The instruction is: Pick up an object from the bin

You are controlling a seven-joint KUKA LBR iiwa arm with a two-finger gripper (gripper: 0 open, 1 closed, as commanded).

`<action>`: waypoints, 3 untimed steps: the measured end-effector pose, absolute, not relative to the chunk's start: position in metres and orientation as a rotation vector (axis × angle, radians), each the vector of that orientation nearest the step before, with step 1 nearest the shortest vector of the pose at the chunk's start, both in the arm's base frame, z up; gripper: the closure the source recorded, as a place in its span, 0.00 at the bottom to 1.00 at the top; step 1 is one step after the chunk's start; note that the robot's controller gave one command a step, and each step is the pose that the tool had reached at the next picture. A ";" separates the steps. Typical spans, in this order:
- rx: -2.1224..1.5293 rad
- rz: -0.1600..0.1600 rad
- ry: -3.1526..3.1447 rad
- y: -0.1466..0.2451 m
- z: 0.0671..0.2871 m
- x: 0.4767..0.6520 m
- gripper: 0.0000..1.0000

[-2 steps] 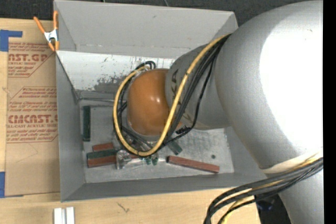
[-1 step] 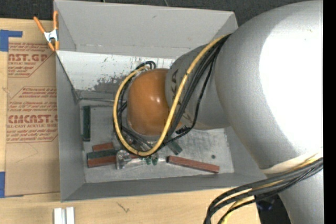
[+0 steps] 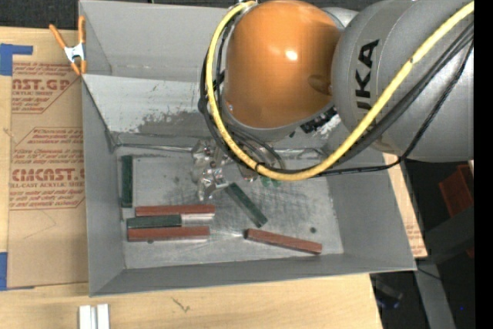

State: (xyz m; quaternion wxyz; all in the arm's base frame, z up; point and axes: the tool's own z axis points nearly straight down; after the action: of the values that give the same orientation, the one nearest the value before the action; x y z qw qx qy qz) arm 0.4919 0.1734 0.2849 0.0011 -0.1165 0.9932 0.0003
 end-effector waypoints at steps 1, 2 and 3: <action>-0.367 0.001 3.119 0.173 0.285 0.492 1.00; -0.263 0.000 3.136 0.172 0.144 0.495 0.00; -0.262 0.002 3.130 0.173 0.148 0.496 0.00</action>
Offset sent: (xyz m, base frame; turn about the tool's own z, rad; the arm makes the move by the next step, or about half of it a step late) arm 0.0044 -0.0016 -0.1364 0.0669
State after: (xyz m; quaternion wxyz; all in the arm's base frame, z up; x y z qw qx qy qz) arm 0.4962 0.1725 0.1479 0.0001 -0.0835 0.9965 0.0007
